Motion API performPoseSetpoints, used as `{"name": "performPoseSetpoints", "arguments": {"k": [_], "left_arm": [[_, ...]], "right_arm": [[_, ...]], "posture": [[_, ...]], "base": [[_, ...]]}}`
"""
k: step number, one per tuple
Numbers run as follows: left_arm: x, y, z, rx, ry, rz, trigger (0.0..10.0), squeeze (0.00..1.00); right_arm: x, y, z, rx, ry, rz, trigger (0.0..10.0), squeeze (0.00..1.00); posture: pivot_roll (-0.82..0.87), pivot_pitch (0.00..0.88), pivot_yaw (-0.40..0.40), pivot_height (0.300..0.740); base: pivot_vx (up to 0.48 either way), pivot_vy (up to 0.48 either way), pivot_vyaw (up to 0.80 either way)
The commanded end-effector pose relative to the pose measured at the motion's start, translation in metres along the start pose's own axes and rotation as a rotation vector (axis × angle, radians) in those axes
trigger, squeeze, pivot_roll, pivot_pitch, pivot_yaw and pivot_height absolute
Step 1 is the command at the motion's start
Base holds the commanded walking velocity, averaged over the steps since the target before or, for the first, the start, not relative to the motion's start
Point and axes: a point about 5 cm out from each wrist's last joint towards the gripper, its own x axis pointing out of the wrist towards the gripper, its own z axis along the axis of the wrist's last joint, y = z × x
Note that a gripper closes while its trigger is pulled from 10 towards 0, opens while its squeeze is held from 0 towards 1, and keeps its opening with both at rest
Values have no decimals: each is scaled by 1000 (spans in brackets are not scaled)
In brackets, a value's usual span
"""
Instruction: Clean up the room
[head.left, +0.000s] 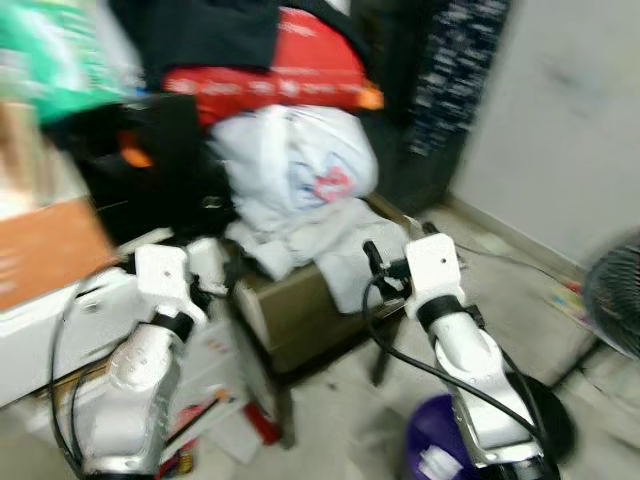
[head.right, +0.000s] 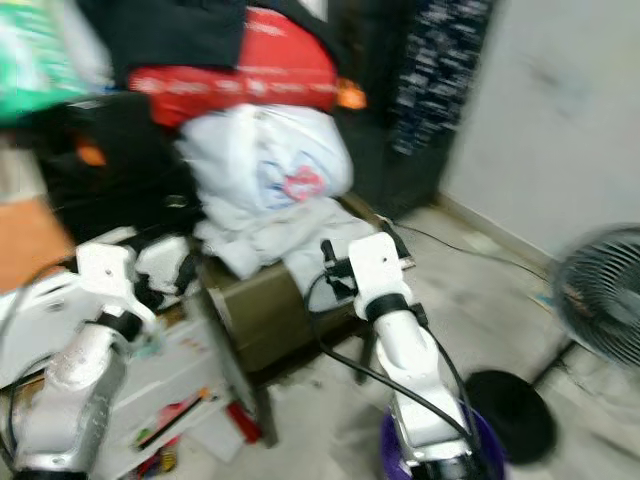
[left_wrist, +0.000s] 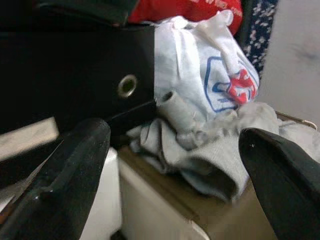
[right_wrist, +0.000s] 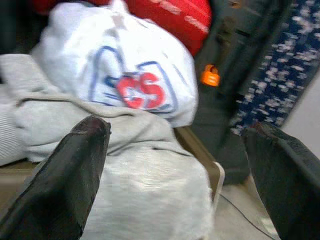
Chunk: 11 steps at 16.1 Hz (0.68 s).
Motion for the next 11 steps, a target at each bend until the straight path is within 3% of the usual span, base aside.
{"name": "performPoseSetpoints", "arguments": {"k": [1,11], "left_arm": [[0,-1,1,10,2,-9,10000,0],[3,-2,1,33,16,-26,10000,0]], "right_arm": [[1,-3,3,3,-9,-10,10000,0],[3,-3,3,24,-3,-21,10000,0]], "posture": [[-138,0,-32,740],[-140,0,-24,740]], "base": [[0,0,800],[0,0,800]]}}
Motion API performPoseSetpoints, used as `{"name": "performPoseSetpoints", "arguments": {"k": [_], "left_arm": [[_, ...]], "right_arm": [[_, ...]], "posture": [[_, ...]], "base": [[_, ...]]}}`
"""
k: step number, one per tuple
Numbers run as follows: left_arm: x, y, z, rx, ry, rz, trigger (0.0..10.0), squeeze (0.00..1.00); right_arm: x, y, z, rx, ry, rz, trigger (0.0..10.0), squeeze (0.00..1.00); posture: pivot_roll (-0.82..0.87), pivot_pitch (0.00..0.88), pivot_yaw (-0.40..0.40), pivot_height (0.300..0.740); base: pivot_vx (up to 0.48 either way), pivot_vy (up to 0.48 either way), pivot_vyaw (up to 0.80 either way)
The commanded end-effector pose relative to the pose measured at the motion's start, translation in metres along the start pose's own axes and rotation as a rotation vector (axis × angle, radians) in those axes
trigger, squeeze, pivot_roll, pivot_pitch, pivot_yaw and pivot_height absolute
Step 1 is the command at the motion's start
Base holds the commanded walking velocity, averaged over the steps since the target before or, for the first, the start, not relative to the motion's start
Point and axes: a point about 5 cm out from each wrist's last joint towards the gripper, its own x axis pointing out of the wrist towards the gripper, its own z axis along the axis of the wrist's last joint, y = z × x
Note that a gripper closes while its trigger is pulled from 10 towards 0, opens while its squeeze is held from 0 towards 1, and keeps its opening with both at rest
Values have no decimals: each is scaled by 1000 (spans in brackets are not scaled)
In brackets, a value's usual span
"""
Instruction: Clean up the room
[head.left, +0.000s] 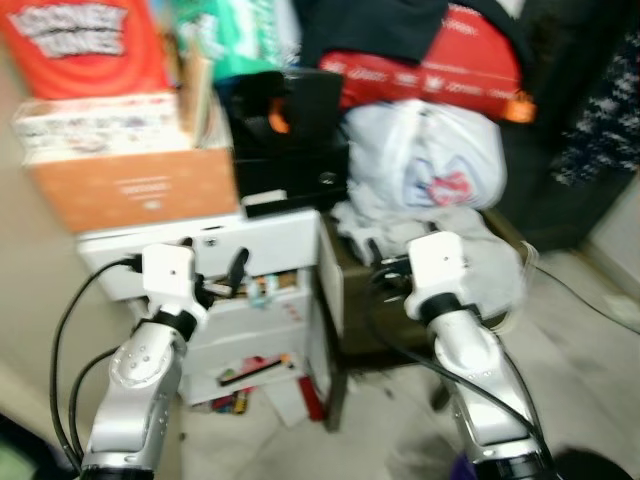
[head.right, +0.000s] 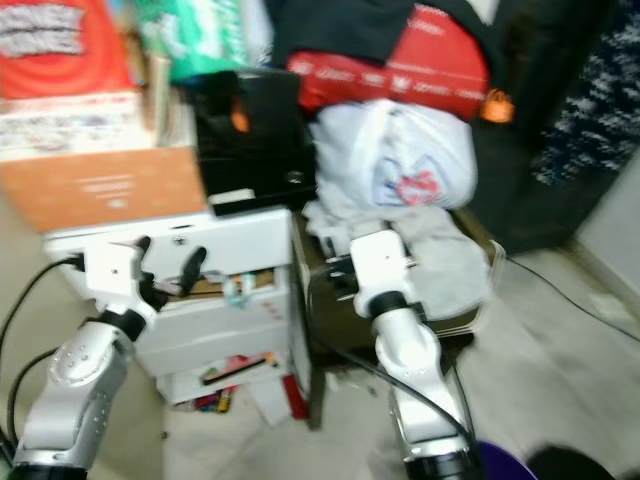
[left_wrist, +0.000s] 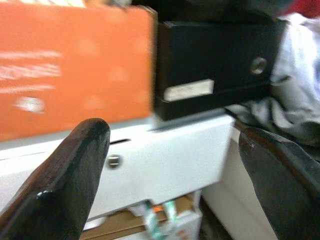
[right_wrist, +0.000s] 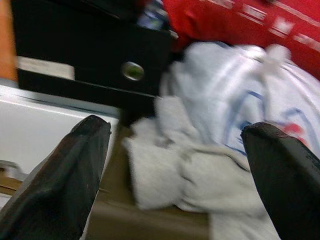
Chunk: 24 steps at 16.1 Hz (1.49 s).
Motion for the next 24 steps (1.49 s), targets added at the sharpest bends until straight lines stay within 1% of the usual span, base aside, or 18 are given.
{"name": "performPoseSetpoints", "arguments": {"k": [1,3,4,6,7,8,9,10,11,12,13,14,16,19,20,22,23,24], "left_arm": [[2,-4,2,6,-2,-23,10000,0],[6,-6,2,21,-1,-48,10000,0],[9,-8,6,36,-14,-65,10000,0],[13,-6,10,38,-24,-56,10000,0],[15,-3,10,36,-25,-45,10000,0],[17,2,7,30,-11,-25,10000,0],[17,6,-5,22,40,-9,10000,0],[17,6,-13,33,69,-8,10000,0],[17,6,-15,38,77,-10,10000,0],[17,12,-37,56,181,7,10000,0],[15,14,-47,72,230,15,10000,0],[14,18,-63,74,303,17,10000,0],[12,19,-83,48,406,27,10000,0],[19,13,-92,47,441,20,10000,0],[21,9,-93,45,439,8,10000,0],[20,1,-100,56,466,-23,10000,0],[18,0,-106,81,507,-35,10000,0],[13,1,-114,117,572,-43,10000,0]], "right_arm": [[2,-7,3,-9,-7,-19,10000,0],[6,-7,2,-4,-6,-26,10000,0],[9,-7,2,5,-4,-32,10000,0],[14,-7,1,39,10,-56,10000,0],[16,-8,2,38,12,-55,10000,0],[19,-8,1,43,23,-54,10000,0],[20,-5,-14,52,96,-35,10000,0],[20,-3,-23,79,141,-38,10000,0],[19,-3,-26,97,152,-43,10000,0],[20,9,-45,147,252,-16,10000,0],[20,14,-52,159,286,-4,10000,0],[23,25,-59,163,316,33,10000,0],[26,41,-71,173,371,82,10000,0],[29,65,-76,149,411,184,10000,0],[29,70,-77,146,419,204,10000,0],[22,82,-89,184,484,236,10000,0],[19,86,-95,190,514,235,10000,0],[16,88,-100,212,550,223,10000,0]], "posture": [[-140,0,-25,740],[-137,0,-25,740],[-136,0,-22,740],[-138,0,-17,740],[-142,0,-16,740],[-144,0,-19,740],[-142,0,-24,740],[-130,0,-30,740],[-128,0,-31,740],[-117,0,-28,740],[-111,0,-24,740],[-110,0,-21,740],[-117,0,-20,740],[-116,0,-27,740],[-117,0,-24,740],[-116,0,-17,740],[-116,0,-17,740],[-116,0,-17,740]], "base": [[0,0,575],[0,0,569],[0,0,0],[0,0,0],[0,0,0],[0,0,0],[0,0,0],[0,0,0],[0,0,0],[0,0,0],[0,0,0],[0,0,0],[0,0,0],[0,0,0],[0,0,0],[0,0,0],[0,0,0],[0,0,0]]}}
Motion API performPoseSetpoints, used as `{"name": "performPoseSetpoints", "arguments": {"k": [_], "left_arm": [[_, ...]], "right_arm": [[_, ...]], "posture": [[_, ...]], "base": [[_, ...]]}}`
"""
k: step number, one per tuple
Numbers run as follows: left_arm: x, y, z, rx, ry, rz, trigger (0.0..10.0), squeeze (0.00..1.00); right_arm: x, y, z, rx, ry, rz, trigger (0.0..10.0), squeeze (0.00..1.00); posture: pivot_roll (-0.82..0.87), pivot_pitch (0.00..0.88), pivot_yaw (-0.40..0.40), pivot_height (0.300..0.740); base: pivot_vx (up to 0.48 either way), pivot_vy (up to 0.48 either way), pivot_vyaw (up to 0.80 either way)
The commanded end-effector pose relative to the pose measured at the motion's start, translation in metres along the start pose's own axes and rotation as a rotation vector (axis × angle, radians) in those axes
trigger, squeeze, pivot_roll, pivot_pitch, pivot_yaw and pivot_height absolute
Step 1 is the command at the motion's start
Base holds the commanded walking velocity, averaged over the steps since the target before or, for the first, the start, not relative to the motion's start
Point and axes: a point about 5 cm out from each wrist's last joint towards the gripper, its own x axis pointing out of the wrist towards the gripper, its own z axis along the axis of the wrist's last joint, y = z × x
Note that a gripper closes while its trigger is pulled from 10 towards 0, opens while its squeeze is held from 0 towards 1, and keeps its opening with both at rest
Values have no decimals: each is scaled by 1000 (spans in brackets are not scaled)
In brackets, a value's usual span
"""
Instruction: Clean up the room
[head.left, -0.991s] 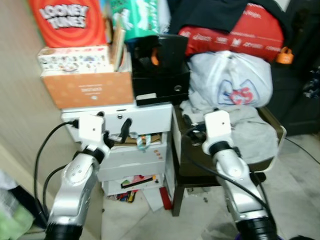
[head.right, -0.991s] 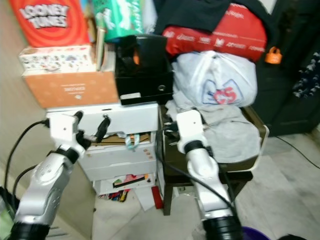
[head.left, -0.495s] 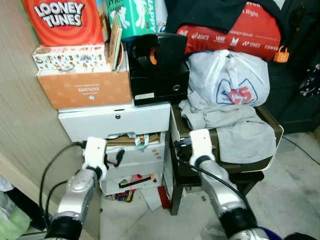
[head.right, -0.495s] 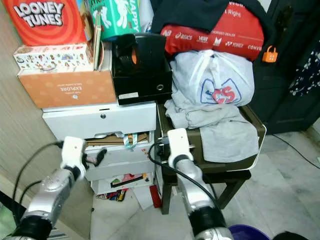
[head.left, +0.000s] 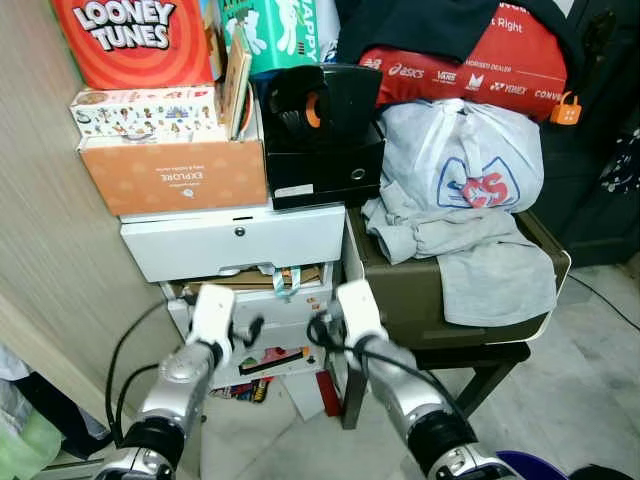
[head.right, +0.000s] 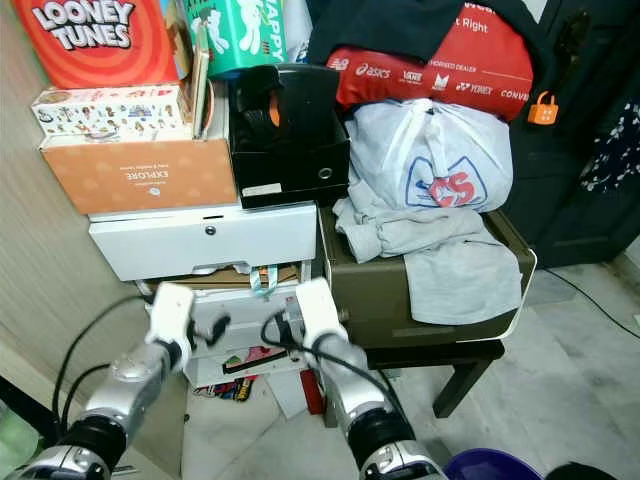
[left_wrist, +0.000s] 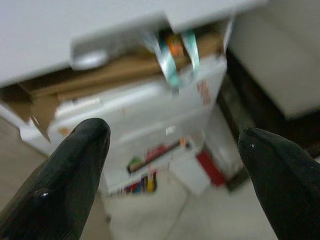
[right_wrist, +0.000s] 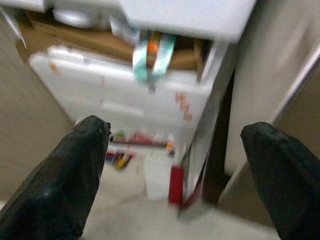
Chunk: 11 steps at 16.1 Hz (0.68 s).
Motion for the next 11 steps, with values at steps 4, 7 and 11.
{"name": "performPoseSetpoints", "arguments": {"k": [4,7,11], "left_arm": [[0,7,-21,-41,162,59,10000,0],[-8,-6,-56,-155,427,34,10000,0],[-21,-15,-83,-86,604,-9,10000,0]], "right_arm": [[5,-5,-9,178,103,-96,10000,0],[-5,-6,-52,227,287,-163,10000,0],[-16,-13,-80,204,428,-191,10000,0]], "posture": [[-98,0,-22,740],[-106,0,-21,740],[-126,0,-13,740]], "base": [[0,0,0],[0,0,0],[0,0,0]]}}
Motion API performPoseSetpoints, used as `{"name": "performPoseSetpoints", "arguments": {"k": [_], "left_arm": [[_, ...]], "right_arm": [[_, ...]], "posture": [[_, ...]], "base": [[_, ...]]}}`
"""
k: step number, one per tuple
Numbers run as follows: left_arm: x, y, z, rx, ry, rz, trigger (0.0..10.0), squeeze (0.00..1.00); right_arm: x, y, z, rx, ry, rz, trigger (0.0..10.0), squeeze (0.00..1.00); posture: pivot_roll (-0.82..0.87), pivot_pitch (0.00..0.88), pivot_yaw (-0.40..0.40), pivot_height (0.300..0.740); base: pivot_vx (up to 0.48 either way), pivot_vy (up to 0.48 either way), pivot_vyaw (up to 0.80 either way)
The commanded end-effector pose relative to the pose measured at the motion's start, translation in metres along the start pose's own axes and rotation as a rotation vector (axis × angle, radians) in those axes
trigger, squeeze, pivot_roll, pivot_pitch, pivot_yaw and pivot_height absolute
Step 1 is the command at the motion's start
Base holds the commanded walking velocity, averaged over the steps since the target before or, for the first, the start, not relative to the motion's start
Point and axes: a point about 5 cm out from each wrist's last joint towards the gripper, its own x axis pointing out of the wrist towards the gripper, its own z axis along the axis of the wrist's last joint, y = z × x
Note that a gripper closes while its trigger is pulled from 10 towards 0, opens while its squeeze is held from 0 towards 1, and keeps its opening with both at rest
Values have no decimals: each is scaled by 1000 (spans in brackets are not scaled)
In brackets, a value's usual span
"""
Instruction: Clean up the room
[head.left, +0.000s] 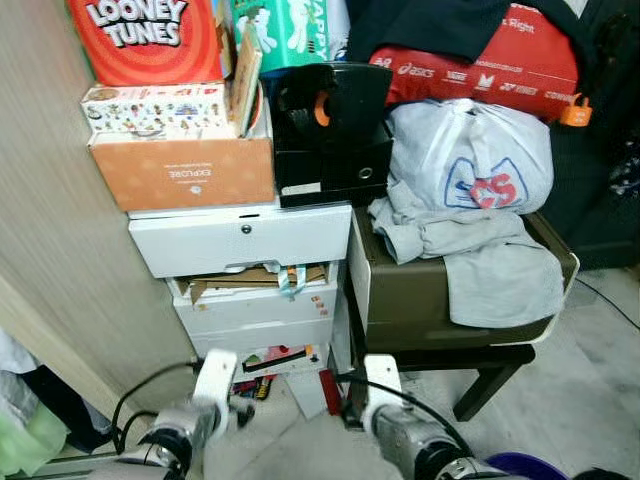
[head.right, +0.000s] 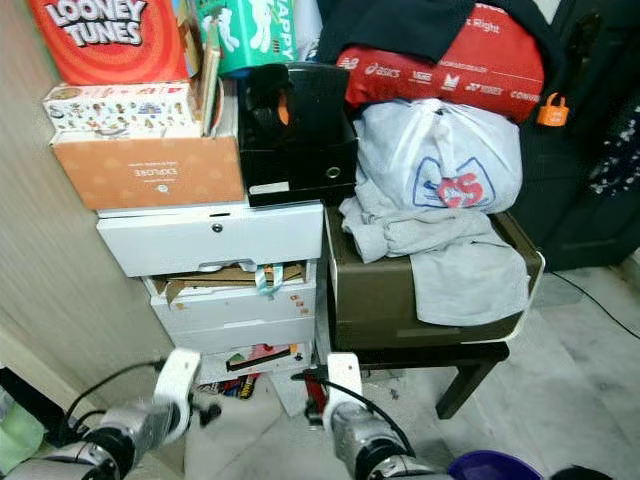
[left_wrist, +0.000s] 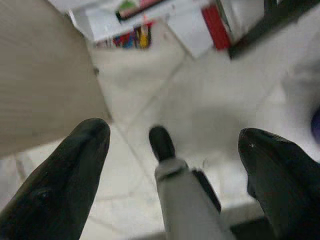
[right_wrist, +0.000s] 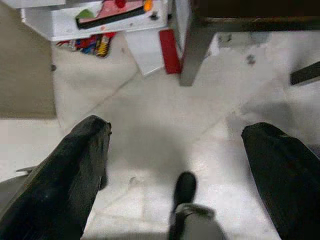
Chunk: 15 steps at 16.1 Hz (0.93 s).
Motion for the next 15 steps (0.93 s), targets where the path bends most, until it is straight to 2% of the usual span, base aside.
{"name": "performPoseSetpoints", "arguments": {"k": [1,2,4,6,10,13,15], "left_arm": [[0,0,-2,16,23,1,10000,0],[0,1,-3,2,33,5,10000,0],[0,1,-2,-16,24,15,10000,0],[0,1,0,6,20,10,10000,0],[-1,1,7,27,7,7,10000,0],[-1,-4,12,57,1,-10,10000,0],[-1,-8,17,82,-10,-16,10000,0]], "right_arm": [[0,0,6,-35,-5,-11,10000,0],[0,1,8,-73,-17,0,10000,0],[0,2,9,-81,-17,8,10000,0],[-1,5,12,-110,-27,14,10000,0],[-1,9,19,-116,-49,31,10000,0],[-2,10,24,-54,-58,27,10000,0],[-2,11,26,-80,-64,38,10000,0]], "posture": [[-125,0,-14,740],[-125,0,-14,740],[-117,0,-17,740],[-119,0,-14,740],[-119,0,-5,740],[-118,0,-1,740],[-117,0,-10,740]], "base": [[0,0,0],[0,0,0],[0,0,613],[0,0,800],[0,0,800],[0,0,800],[0,0,800]]}}
